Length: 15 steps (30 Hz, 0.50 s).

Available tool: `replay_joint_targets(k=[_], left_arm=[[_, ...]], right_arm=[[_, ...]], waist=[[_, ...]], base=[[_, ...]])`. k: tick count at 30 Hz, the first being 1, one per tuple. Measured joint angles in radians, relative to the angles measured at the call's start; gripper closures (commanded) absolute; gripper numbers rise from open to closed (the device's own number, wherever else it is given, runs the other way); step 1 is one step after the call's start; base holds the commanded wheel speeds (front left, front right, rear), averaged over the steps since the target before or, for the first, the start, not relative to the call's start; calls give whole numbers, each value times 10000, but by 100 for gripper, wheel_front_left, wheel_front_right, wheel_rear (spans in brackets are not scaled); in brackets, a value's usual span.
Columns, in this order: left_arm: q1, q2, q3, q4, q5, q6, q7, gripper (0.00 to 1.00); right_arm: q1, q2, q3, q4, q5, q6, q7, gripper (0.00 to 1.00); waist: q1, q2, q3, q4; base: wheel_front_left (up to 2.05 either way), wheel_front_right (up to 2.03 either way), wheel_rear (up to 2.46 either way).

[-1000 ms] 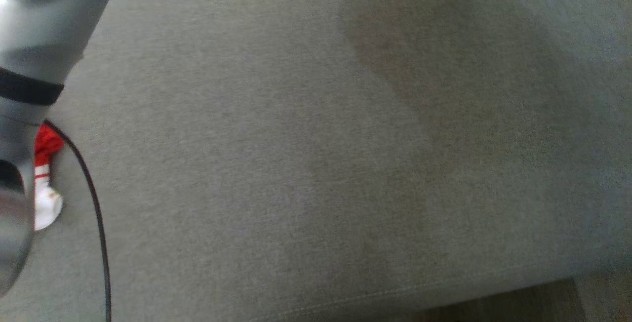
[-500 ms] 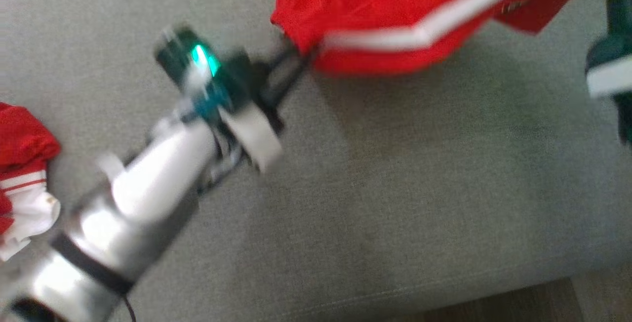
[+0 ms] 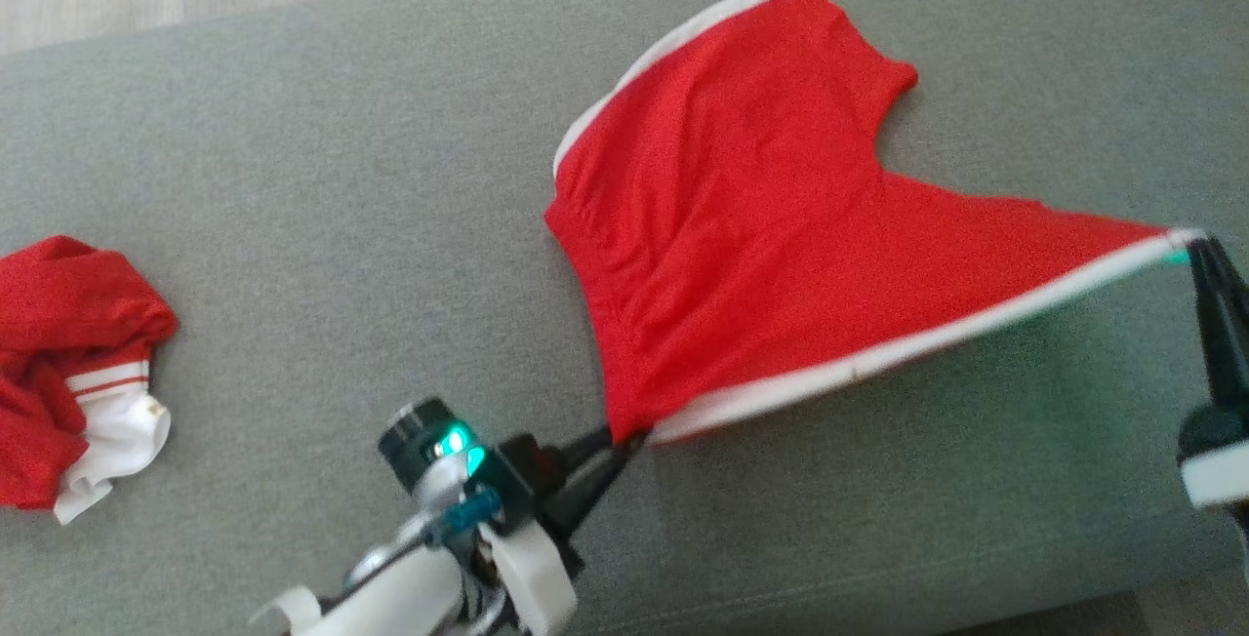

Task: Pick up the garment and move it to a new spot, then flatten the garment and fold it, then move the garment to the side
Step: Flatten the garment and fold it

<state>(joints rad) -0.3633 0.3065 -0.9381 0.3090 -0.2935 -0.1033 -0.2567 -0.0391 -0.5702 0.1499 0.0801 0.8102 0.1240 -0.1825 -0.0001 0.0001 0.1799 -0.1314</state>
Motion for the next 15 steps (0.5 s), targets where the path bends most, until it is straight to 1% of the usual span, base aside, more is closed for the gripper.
replay_joint_targets(k=[4,7,9,10,13,15], left_arm=[[494,-2,-180,-98,-255,-69,0,100],[661,-29,-119,-286,-545,-113,0,100],[733,-150,104,-487,-963,-128,2,100],[691,-280,290,-558,-1371,-169,2,100],[498,-412,376,-541,-1607,-201,4,100],[163,-658,489,-451,-1971,-205,6,100]], right_arm=[[1264,301,-1085,-1093,-405,0,596,100],[1583,527,-1618,-1580,-654,0,901,100],[1609,755,-2010,-1879,-894,0,1237,100],[1506,903,-2136,-2119,-926,0,1592,100],[1145,884,-2213,-2027,-1068,0,2134,100],[659,830,-2305,-1737,-1114,0,2512,100]], waist=[[0,0,-89,63],[0,0,-79,101],[0,0,-53,185],[0,0,-20,312],[0,0,47,549],[0,0,125,737]], base=[[0,0,0],[0,0,0],[0,0,0],[0,0,0],[0,0,0],[0,0,0]])
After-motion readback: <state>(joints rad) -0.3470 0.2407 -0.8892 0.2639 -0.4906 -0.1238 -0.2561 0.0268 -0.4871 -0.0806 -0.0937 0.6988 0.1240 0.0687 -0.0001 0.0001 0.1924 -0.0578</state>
